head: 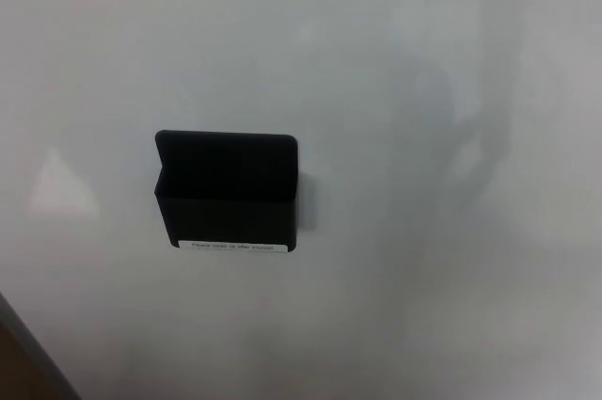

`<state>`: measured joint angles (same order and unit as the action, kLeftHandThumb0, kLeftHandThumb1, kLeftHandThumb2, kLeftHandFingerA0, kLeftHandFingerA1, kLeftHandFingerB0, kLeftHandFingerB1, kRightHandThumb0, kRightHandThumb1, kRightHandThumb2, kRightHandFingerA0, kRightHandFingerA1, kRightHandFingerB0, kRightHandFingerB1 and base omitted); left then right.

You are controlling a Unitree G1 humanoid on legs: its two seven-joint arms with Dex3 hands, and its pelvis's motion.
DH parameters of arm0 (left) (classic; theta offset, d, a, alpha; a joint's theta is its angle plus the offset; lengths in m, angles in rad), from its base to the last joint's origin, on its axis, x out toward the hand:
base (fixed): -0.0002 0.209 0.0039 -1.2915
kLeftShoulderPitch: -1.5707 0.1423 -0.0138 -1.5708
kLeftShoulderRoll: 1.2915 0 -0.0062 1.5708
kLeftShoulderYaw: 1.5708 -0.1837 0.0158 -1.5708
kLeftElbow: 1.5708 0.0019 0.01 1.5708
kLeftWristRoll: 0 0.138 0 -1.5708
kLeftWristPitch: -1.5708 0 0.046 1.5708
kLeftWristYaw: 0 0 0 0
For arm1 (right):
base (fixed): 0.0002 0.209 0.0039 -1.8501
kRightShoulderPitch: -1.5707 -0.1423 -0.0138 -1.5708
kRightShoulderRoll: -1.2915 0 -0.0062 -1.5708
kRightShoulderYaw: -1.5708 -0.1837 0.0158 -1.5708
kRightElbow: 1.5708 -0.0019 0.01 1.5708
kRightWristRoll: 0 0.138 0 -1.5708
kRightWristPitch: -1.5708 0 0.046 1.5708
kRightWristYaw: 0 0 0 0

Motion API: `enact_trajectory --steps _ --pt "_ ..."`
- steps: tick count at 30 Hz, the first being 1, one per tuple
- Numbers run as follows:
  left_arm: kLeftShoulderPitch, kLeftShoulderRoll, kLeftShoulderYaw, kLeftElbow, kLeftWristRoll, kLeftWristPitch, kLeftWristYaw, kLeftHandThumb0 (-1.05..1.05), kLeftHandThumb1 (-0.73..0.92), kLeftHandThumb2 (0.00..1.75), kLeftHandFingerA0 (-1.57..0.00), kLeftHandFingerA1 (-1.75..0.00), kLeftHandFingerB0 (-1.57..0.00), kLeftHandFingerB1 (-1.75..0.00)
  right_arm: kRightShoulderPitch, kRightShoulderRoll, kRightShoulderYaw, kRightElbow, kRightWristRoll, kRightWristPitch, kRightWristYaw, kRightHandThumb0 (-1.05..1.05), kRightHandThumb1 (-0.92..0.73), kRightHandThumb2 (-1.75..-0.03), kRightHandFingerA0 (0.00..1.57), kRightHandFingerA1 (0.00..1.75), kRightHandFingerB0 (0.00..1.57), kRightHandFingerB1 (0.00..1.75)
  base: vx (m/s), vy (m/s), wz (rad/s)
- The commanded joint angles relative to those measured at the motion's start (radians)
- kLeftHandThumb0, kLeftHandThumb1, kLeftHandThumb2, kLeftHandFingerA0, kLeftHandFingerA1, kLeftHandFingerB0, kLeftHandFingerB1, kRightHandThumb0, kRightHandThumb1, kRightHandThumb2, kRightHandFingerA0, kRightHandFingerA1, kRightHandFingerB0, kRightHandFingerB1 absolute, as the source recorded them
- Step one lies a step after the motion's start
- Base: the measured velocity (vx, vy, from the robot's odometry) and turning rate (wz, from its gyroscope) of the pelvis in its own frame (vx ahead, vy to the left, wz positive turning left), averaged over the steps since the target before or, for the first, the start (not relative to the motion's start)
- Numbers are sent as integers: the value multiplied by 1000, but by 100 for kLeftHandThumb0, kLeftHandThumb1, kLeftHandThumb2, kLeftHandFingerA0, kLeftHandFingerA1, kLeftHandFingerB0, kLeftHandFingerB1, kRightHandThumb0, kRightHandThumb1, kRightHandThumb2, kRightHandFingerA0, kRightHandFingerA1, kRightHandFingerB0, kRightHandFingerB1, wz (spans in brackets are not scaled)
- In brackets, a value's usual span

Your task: A magnetic marker holder is on the left hand side of the white board, the robot put the index and middle finger into the opening of the container and pull off the magnetic holder and hand it to a human on the left hand side.

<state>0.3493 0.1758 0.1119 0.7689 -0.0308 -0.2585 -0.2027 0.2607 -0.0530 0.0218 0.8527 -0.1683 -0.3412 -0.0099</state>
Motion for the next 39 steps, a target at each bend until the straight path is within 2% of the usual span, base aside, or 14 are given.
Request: enact_trajectory --steps 1,9,13,15,16,19,20,21,22,28,31,32,37,39 --pt "52 26 90 -195 -191 -367 -205 -59 42 75 -36 -46 -29 -42 -18 28 -38 -11 63 -463 -38 -54 -74 -62 61 45 30 32 0 0 0" --pt "72 98 104 -429 -196 -348 -241 -53 50 55 -39 -34 -37 -32 -40 35 -34 9 51 -482 -37 -57 -75 -63 61 45 30 33 0 0 0" --pt "101 156 112 -590 -115 -378 -203 -66 44 78 -35 -45 -29 -43 -52 29 -36 39 39 -490 -49 -57 -75 -63 61 45 31 33 0 0 0" --pt "115 179 120 -668 -116 -348 -209 -69 55 58 -54 -37 -33 -31 -60 31 -39 55 43 -494 -45 -58 -75 -62 61 45 31 33 0 0 0" --pt "129 204 132 -752 -126 -322 -217 -73 46 82 -67 -56 -26 -42 -68 28 -36 75 30 -498 -59 -59 -76 -63 61 45 31 33 0 0 0" --pt "147 226 146 -827 -102 -301 -209 -76 49 85 -93 -71 -25 -43 -65 22 -32 95 15 -509 -73 -60 -76 -63 61 45 31 33 0 0 0" --pt "143 235 153 -855 -93 -306 -205 -74 64 60 -49 -39 -34 -31 -66 20 -32 103 13 -507 -75 -59 -77 -63 60 45 31 33 0 0 0" --pt "139 244 160 -888 -87 -309 -201 -74 64 60 -49 -39 -34 -31 -69 19 -32 115 11 -507 -78 -59 -77 -63 60 45 31 33 0 0 0" --pt "131 256 168 -919 -70 -301 -196 -75 52 92 -34 -51 -21 -41 -74 18 -34 124 13 -506 -78 -57 -77 -63 61 44 31 33 0 0 0" --pt "41 308 164 -1034 30 -226 -162 -79 56 63 -39 -38 -35 -33 -93 18 -44 187 21 -508 -79 -57 -78 -63 61 45 33 34 0 0 0" --pt "-17 326 136 -1050 61 -183 -162 -72 47 89 -40 -53 -22 -41 -108 22 -44 219 16 -511 -93 -57 -78 -64 62 45 33 34 0 0 0" --pt "-35 335 127 -1059 75 -163 -166 -73 59 59 -40 -36 -35 -32 -111 22 -42 225 13 -511 -97 -57 -78 -64 63 45 33 34 0 0 0" --pt "-149 392 74 -1043 114 -110 -200 -79 52 65 -38 -38 -31 -33 -128 16 -40 261 10 -516 -108 -58 -78 -63 62 45 34 35 0 0 0" --pt "-217 425 43 -1018 135 -89 -225 -78 48 84 -32 -44 -26 -42 -134 16 -42 270 10 -518 -120 -62 -63 -92 57 58 30 48 0 0 0"
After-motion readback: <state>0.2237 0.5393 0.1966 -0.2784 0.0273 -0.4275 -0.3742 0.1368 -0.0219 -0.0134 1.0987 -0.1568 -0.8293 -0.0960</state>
